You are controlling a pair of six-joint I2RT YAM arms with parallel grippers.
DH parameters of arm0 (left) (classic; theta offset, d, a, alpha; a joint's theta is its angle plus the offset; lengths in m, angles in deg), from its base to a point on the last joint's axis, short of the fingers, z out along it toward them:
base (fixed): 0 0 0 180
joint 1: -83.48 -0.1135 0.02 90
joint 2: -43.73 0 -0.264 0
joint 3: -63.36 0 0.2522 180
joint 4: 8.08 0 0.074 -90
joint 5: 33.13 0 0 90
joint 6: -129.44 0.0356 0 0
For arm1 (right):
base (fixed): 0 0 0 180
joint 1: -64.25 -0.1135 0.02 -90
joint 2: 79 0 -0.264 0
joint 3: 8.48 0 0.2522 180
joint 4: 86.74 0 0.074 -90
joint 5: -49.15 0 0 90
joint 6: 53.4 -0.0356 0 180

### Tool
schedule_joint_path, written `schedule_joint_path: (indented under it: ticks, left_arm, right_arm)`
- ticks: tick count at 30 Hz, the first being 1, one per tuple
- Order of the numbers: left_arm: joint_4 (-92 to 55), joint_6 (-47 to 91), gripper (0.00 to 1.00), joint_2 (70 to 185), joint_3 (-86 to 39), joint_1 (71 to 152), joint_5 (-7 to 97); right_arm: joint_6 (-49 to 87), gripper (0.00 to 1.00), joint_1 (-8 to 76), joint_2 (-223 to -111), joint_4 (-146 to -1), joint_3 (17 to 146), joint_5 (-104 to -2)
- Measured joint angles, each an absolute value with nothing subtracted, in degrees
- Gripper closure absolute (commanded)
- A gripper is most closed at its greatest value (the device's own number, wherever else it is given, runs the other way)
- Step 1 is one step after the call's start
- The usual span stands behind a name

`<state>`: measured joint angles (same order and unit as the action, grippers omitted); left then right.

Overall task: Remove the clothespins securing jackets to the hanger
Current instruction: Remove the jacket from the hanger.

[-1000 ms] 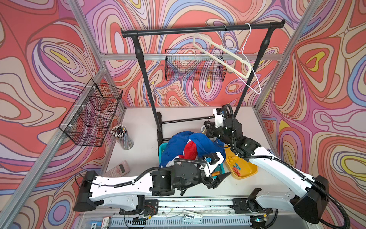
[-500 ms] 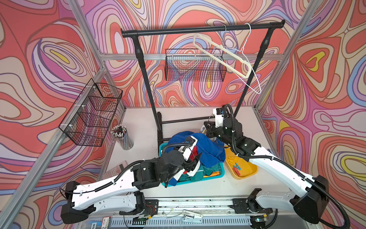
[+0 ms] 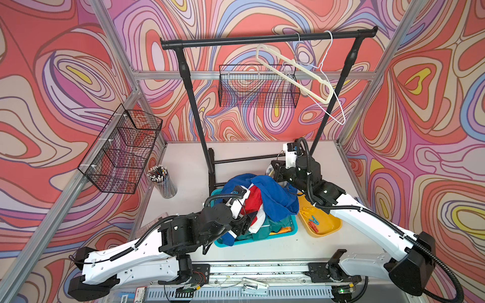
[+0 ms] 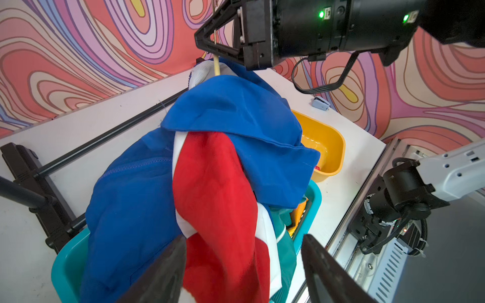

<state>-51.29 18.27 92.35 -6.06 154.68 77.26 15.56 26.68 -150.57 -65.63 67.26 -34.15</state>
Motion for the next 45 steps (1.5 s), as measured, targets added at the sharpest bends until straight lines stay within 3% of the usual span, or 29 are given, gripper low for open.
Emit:
schedule_joint_path:
  ticks: [6, 11, 22, 25, 33, 45]
  left_arm:
    - [-53.74, 15.03, 0.36, 90.82, -2.76, 154.68, 76.10]
    - [-55.49, 12.70, 0.57, 88.94, -1.36, 154.68, 75.97]
    - [-58.86, 9.26, 0.62, 85.84, 0.52, 154.68, 76.18]
    - [-59.93, 8.70, 0.70, 84.83, 0.61, 154.68, 76.42]
    - [-61.94, 7.67, 1.00, 81.58, 0.65, 154.68, 76.56]
    - [-63.75, 6.93, 1.00, 73.07, 3.21, 154.68, 80.67]
  right_arm:
    - [15.54, 1.00, 26.66, -151.51, -64.95, 68.39, -33.08]
    - [15.52, 1.00, 26.66, -152.43, -64.73, 69.16, -32.29]
    - [15.61, 1.00, 26.66, -153.52, -63.94, 70.27, -28.77]
    - [15.82, 1.00, 26.66, -154.13, -63.48, 70.45, -27.09]
    - [16.20, 1.00, 26.66, -155.38, -62.74, 71.60, -23.94]
    - [16.59, 1.00, 26.92, -156.74, -61.32, 72.89, -19.28]
